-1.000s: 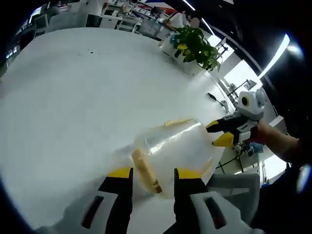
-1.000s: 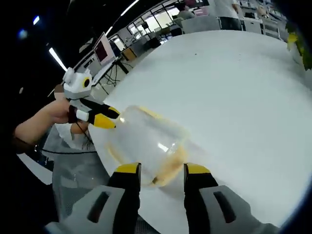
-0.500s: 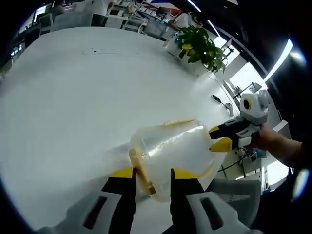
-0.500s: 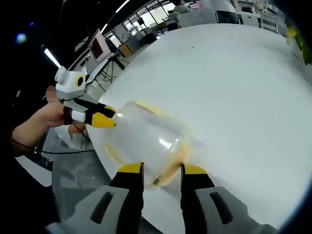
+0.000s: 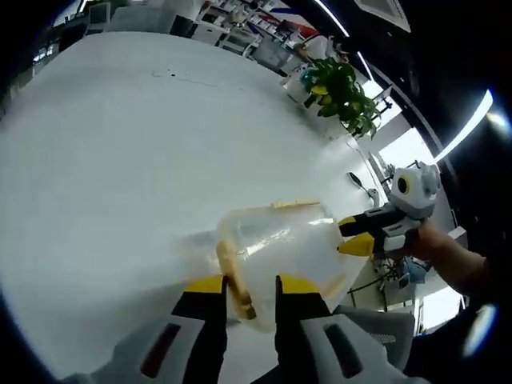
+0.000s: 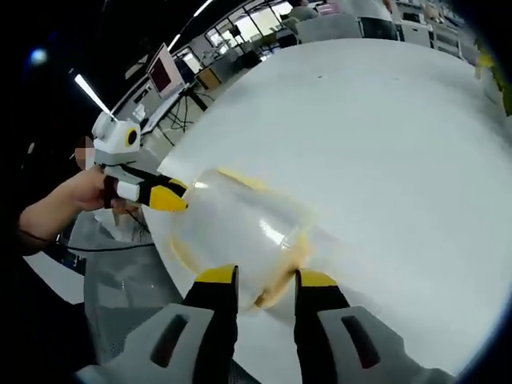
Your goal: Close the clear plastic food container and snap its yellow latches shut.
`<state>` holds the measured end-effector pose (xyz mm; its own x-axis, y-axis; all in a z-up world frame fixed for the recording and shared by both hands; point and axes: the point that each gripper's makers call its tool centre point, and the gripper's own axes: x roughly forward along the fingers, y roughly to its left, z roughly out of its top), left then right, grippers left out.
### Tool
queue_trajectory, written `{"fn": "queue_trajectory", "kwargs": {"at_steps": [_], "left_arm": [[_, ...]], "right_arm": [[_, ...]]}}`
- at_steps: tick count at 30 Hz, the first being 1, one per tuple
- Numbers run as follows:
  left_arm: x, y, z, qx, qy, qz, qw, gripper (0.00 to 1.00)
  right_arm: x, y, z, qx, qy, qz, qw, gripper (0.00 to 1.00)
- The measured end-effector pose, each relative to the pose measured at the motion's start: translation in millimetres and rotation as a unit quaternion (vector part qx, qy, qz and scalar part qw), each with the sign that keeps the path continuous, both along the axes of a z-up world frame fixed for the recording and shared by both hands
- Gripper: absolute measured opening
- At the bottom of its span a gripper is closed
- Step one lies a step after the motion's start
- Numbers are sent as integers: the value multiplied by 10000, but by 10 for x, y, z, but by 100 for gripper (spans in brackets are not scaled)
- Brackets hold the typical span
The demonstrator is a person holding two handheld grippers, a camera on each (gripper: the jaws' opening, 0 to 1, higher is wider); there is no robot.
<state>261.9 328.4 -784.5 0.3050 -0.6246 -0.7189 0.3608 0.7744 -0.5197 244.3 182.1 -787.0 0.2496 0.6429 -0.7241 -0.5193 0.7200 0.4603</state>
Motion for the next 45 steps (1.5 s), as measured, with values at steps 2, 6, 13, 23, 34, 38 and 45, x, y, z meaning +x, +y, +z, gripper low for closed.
{"fn": "queue_trajectory", "kwargs": {"at_steps": [2, 6, 13, 23, 34, 38, 45], "left_arm": [[-16, 7, 0, 20, 53, -18, 10000, 16], [-26, 28, -7, 29, 50, -78, 10000, 18], [19, 29, 33, 456, -608, -722, 9945, 22], [63, -203, 317, 1601, -2324, -2287, 9317, 43], [-36, -499, 279, 1815, -2544, -3219, 8937, 37], [-60, -586, 266, 1858, -2608, -3352, 8861, 37], [-151, -652, 243, 1944, -2680, -3576, 8732, 39]], "right_arm": [[-14, -2, -1, 14, 16, -2, 10000, 23], [-6, 3, 13, 24, 28, -10, 10000, 24], [-20, 23, 57, -197, -220, 246, 9993, 27], [151, 27, 287, -448, -1505, 1606, 9745, 41], [-6, 575, 331, -368, -1937, 2990, 9337, 39], [40, 700, 323, -420, -1986, 3079, 9295, 39], [195, 752, 369, -540, -2107, 3230, 9211, 38]]}}
